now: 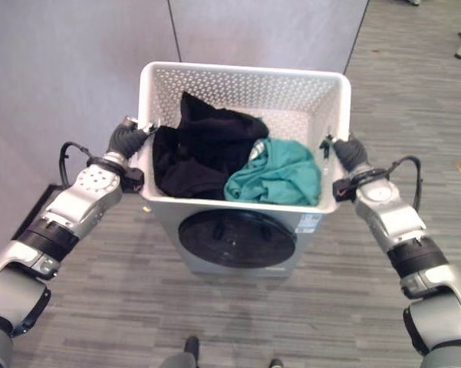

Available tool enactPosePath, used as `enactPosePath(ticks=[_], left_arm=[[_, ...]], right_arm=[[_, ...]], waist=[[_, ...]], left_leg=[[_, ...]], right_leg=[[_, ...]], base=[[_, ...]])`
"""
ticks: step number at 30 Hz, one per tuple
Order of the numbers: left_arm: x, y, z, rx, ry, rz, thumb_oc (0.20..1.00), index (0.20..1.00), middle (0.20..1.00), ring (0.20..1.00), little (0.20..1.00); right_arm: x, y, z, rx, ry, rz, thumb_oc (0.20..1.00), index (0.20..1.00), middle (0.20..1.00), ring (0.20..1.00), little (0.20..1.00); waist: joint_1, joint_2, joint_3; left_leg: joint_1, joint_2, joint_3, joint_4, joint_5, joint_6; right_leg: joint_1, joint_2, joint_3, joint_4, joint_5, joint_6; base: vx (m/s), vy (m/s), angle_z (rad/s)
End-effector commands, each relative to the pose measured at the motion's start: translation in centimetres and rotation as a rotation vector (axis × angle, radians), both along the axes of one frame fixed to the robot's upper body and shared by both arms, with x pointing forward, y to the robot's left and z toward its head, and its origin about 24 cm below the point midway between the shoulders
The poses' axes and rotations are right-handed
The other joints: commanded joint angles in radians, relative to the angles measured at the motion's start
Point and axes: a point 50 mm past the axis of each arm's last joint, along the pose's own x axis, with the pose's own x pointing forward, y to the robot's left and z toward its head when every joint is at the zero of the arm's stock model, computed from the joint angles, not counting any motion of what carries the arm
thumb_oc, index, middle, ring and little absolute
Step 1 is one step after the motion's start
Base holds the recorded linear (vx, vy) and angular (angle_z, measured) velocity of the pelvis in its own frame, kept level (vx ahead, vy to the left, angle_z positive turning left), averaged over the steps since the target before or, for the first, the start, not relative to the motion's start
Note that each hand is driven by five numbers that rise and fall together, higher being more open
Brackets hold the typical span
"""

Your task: Grab the laundry basket,head to the washer,open it,put in the laundry and shut it.

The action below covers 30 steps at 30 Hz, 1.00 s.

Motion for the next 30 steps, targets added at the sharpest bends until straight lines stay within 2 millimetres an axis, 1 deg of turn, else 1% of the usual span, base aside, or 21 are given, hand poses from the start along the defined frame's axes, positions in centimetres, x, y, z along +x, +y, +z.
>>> enactPosePath(ticks=[1, 2, 3, 5, 6, 7, 9, 12, 14, 16, 17, 18, 19, 20, 21, 22, 25, 26, 27, 29, 30], left_arm=[[0.4, 4.7, 7.7, -0.08, -0.234, 0.211, 0.2, 0.2, 0.2, 0.2, 0.2], [0.6, 4.1, 7.9, -0.053, -0.236, 0.199, 0.2, 0.2, 0.2, 0.2, 0.2], [0.7, 3.9, 8.0, -0.062, -0.239, 0.194, 0.2, 0.2, 0.2, 0.2, 0.2], [0.7, 3.8, 8.5, -0.039, -0.248, 0.192, 0.2, 0.2, 0.2, 0.2, 0.2], [1.0, 3.8, 8.6, -0.003, -0.233, 0.194, 0.2, 0.2, 0.2, 0.2, 0.2], [1.0, 3.8, 8.6, -0.003, -0.234, 0.195, 0.2, 0.2, 0.2, 0.2, 0.2], [1.3, 3.1, 8.9, 0.047, -0.223, 0.175, 0.2, 0.2, 0.2, 0.2, 0.2], [1.8, 3.4, 9.0, 0.066, -0.196, 0.204, 0.2, 0.2, 0.2, 0.2, 0.2], [2.3, 3.6, 9.6, 0.103, -0.195, 0.24, 0.2, 0.2, 0.2, 0.2, 0.2], [2.6, 3.4, 9.8, 0.119, -0.192, 0.249, 0.2, 0.2, 0.2, 0.2, 0.2], [2.7, 3.3, 10.6, 0.159, -0.204, 0.264, 0.2, 0.2, 0.2, 0.2, 0.2], [2.7, 3.3, 10.6, 0.157, -0.205, 0.265, 0.2, 0.2, 0.2, 0.2, 0.2], [2.9, 3.3, 10.9, 0.153, -0.2, 0.276, 0.2, 0.2, 0.2, 0.2, 0.2], [2.9, 3.4, 11.0, 0.152, -0.201, 0.276, 0.2, 0.2, 0.2, 0.2, 0.2], [2.9, 3.9, 11.5, 0.172, -0.193, 0.304, 0.2, 0.2, 0.2, 0.2, 0.2], [2.9, 3.9, 11.5, 0.172, -0.194, 0.303, 0.2, 0.2, 0.2, 0.2, 0.2], [3.6, 2.9, 11.2, 0.181, -0.155, 0.301, 0.2, 0.2, 0.2, 0.2, 0.2], [4.0, 2.4, 10.4, 0.166, -0.106, 0.296, 0.2, 0.2, 0.2, 0.2, 0.2], [4.0, 2.4, 10.5, 0.164, -0.107, 0.295, 0.2, 0.2, 0.2, 0.2, 0.2], [4.1, 1.9, 11.4, 0.19, -0.103, 0.296, 0.2, 0.2, 0.2, 0.2, 0.2], [4.1, 1.9, 11.5, 0.19, -0.103, 0.296, 0.2, 0.2, 0.2, 0.2, 0.2]], right_arm=[[-1.9, -6.6, 4.4, -0.066, -0.149, -0.287, 0.2, 0.2, 0.2, 0.2, 0.2], [-2.2, -7.6, 4.7, -0.065, -0.153, -0.332, 0.2, 0.2, 0.2, 0.2, 0.2], [-2.1, -7.9, 5.0, -0.067, -0.153, -0.345, 0.2, 0.2, 0.2, 0.2, 0.2], [-1.7, -8.2, 5.3, -0.086, -0.146, -0.37, 0.2, 0.2, 0.2, 0.2, 0.2], [-1.8, -9.4, 5.2, -0.119, -0.099, -0.409, 0.2, 0.2, 0.2, 0.2, 0.2], [-1.8, -9.4, 5.3, -0.119, -0.1, -0.409, 0.2, 0.2, 0.2, 0.2, 0.2], [-2.0, -11.0, 5.4, -0.178, -0.025, -0.477, 0.2, 0.2, 0.2, 0.2, 0.2], [-1.2, -11.2, 5.3, -0.2, 0.044, -0.501, 0.2, 0.2, 0.2, 0.2, 0.2], [-0.9, -11.8, 4.8, -0.248, 0.127, -0.547, 0.2, 0.2, 0.2, 0.2, 0.2], [-0.8, -11.9, 5.3, -0.254, 0.147, -0.573, 0.2, 0.2, 0.2, 0.2, 0.2], [-0.8, -12.2, 6.3, -0.278, 0.16, -0.607, 0.2, 0.2, 0.2, 0.2, 0.2], [-0.8, -12.1, 6.5, -0.28, 0.158, -0.606, 0.2, 0.2, 0.2, 0.2, 0.2], [-0.8, -12.2, 7.3, -0.296, 0.171, -0.63, 0.2, 0.2, 0.2, 0.2, 0.2], [-0.7, -12.2, 7.4, -0.297, 0.17, -0.629, 0.2, 0.2, 0.2, 0.2, 0.2], [-0.9, -12.4, 7.9, -0.34, 0.192, -0.641, 0.2, 0.2, 0.2, 0.2, 0.2], [-0.9, -12.4, 7.9, -0.341, 0.191, -0.641, 0.2, 0.2, 0.2, 0.2, 0.2], [-0.6, -12.0, 8.6, -0.362, 0.201, -0.628, 0.2, 0.2, 0.2, 0.2, 0.2], [-0.2, -11.3, 9.0, -0.363, 0.188, -0.62, 0.2, 0.2, 0.2, 0.2, 0.2], [-0.2, -11.3, 9.2, -0.363, 0.186, -0.622, 0.2, 0.2, 0.2, 0.2, 0.2], [0.1, -10.8, 9.5, -0.386, 0.192, -0.615, 0.2, 0.2, 0.2, 0.2, 0.2], [0.1, -10.8, 9.5, -0.386, 0.192, -0.615, 0.2, 0.2, 0.2, 0.2, 0.2]], waist=[[0.036, -0.034, -0.019], [0.044, -0.041, -0.021], [0.051, -0.035, -0.03], [0.063, -0.027, -0.031], [0.066, -0.03, -0.028], [0.065, -0.031, -0.027], [0.059, -0.034, -0.016], [0.052, -0.024, -0.009], [0.062, -0.018, -0.021], [0.063, -0.012, -0.022], [0.067, -0.015, -0.023], [0.066, -0.011, -0.019], [0.07, -0.019, -0.02], [0.07, -0.016, -0.017], [0.073, -0.022, -0.019], [0.073, -0.02, -0.017], [0.067, -0.047, -0.025], [0.06, -0.05, -0.037], [0.056, -0.051, -0.034], [0.046, -0.053, -0.042], [0.046, -0.053, -0.042]], left_leg=[[-0.011, 0.003, 0.146, 0.044, -0.141, 0.024], [-0.047, 0.001, 0.187, 0.037, -0.116, 0.02], [-0.017, -0.003, 0.202, -0.009, -0.129, 0.028], [-0.007, -0.041, 0.151, -0.016, -0.125, 0.057], [0.004, -0.068, 0.118, -0.001, -0.156, 0.076], [0.004, -0.069, 0.118, 0.0, -0.157, 0.077], [0.022, -0.07, 0.136, 0.009, -0.175, 0.105], [0.061, -0.078, 0.143, -0.005, -0.191, 0.134], [0.099, -0.07, 0.137, -0.038, -0.215, 0.126], [0.106, -0.063, 0.132, -0.048, -0.216, 0.121], [0.102, -0.061, 0.137, -0.048, -0.209, 0.116], [0.105, -0.059, 0.137, -0.047, -0.211, 0.116], [0.109, -0.058, 0.135, -0.041, -0.216, 0.102], [0.112, -0.056, 0.135, -0.04, -0.219, 0.102], [0.113, -0.051, 0.141, -0.036, -0.218, 0.092], [0.115, -0.049, 0.141, -0.035, -0.221, 0.091], [0.117, -0.046, 0.137, -0.02, -0.222, 0.066], [0.127, -0.015, 0.129, -0.011, -0.24, 0.04], [0.118, -0.016, 0.13, -0.005, -0.23, 0.042], [0.118, 0.016, 0.121, -0.001, -0.224, 0.02], [0.118, 0.017, 0.121, -0.002, -0.224, 0.02]], right_leg=[[-0.03, 0.003, -0.045, 0.046, -0.11, -0.013], [-0.029, -0.002, -0.053, 0.051, -0.119, -0.007], [-0.027, -0.002, -0.061, 0.06, -0.122, 0.003], [-0.038, -0.02, -0.067, 0.105, -0.115, 0.008], [-0.058, -0.052, -0.08, 0.202, -0.117, 0.024], [-0.059, -0.053, -0.08, 0.205, -0.119, 0.024], [-0.099, -0.079, -0.067, 0.335, -0.088, 0.056], [-0.158, -0.108, -0.049, 0.444, -0.044, 0.083], [-0.157, -0.163, -0.065, 0.357, -0.045, 0.086], [-0.159, -0.179, -0.065, 0.298, -0.02, 0.087], [-0.171, -0.214, -0.066, 0.192, 0.047, 0.094], [-0.165, -0.211, -0.066, 0.186, 0.05, 0.094], [-0.179, -0.245, -0.064, 0.127, 0.12, 0.119], [-0.173, -0.243, -0.065, 0.122, 0.122, 0.119], [-0.179, -0.271, -0.084, 0.107, 0.177, 0.137], [-0.178, -0.269, -0.084, 0.109, 0.175, 0.137], [-0.164, -0.255, -0.091, 0.131, 0.144, 0.14], [-0.14, -0.232, -0.13, 0.122, 0.117, 0.147], [-0.141, -0.234, -0.143, 0.117, 0.125, 0.138], [-0.123, -0.194, -0.162, 0.069, 0.097, 0.124], [-0.122, -0.193, -0.163, 0.068, 0.097, 0.123]], base=[[0.15, 0.122, 0.61], [0.17, 0.165, 0.67], [0.17, 0.196, 0.48], [0.14, 0.267, -0.1], [0.11, 0.25, -0.23], [0.14, 0.214, -0.12], [0.09, 0.169, -0.04], [0.13, 0.144, -0.1], [0.19, -0.007, -0.22], [0.11, -0.083, -0.19], [0.08, -0.097, -0.13], [0.11, -0.152, -0.08], [0.09, -0.087, -0.1], [0.16, -0.179, 0.01], [0.08, -0.092, 0.19], [0.13, -0.134, 0.3], [0.17, -0.137, 0.38], [0.18, -0.185, 0.47], [0.16, -0.194, 0.39], [0.08, -0.178, 0.05], [0.08, -0.158, 0.08]])
